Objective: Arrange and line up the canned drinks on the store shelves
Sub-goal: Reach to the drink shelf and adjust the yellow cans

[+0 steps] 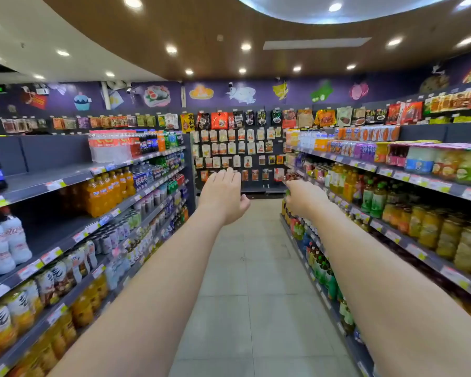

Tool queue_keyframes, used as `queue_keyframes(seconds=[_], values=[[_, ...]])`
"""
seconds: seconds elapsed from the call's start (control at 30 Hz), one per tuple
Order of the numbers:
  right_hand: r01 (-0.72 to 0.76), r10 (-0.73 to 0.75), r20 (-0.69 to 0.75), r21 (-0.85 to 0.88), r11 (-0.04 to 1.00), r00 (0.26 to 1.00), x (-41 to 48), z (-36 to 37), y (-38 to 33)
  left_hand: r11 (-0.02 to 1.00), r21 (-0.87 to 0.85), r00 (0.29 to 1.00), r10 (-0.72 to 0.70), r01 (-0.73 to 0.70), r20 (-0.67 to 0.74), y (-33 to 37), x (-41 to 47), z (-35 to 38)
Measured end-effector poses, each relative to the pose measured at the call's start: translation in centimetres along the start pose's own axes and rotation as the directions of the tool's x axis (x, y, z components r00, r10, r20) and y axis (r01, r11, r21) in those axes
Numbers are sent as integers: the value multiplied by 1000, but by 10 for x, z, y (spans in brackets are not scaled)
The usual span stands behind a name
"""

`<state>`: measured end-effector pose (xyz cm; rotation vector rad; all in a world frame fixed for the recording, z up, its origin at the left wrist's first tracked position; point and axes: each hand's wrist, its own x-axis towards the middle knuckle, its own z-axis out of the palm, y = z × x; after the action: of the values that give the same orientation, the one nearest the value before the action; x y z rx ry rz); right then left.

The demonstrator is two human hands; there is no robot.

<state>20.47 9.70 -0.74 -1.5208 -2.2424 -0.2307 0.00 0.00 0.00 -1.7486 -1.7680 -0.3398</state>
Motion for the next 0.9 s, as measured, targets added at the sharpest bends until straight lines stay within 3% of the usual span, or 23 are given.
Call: queue_keyframes(seconds=[0.13, 0.33, 0.53, 0.7, 0.9], values=[[18, -15, 58, -55, 998, 998, 28, 36, 32, 998, -21, 997, -53, 54, 56, 11, 35, 48], [71, -70, 12, -95, 993, 997, 117, 73, 88, 986, 6, 979, -167, 168, 116, 34, 119, 125], [76, -71, 47, -101, 992, 996, 203, 125, 144, 986, 19, 981, -169, 168, 100, 52, 202, 197], [130, -124, 106, -48, 990, 987, 265, 167, 164, 991, 22, 977, -135, 133, 166, 49, 246, 252], [81, -84, 106, 32, 996, 991, 350, 226, 179, 991, 28, 973, -134, 131, 187, 27, 300, 332]])
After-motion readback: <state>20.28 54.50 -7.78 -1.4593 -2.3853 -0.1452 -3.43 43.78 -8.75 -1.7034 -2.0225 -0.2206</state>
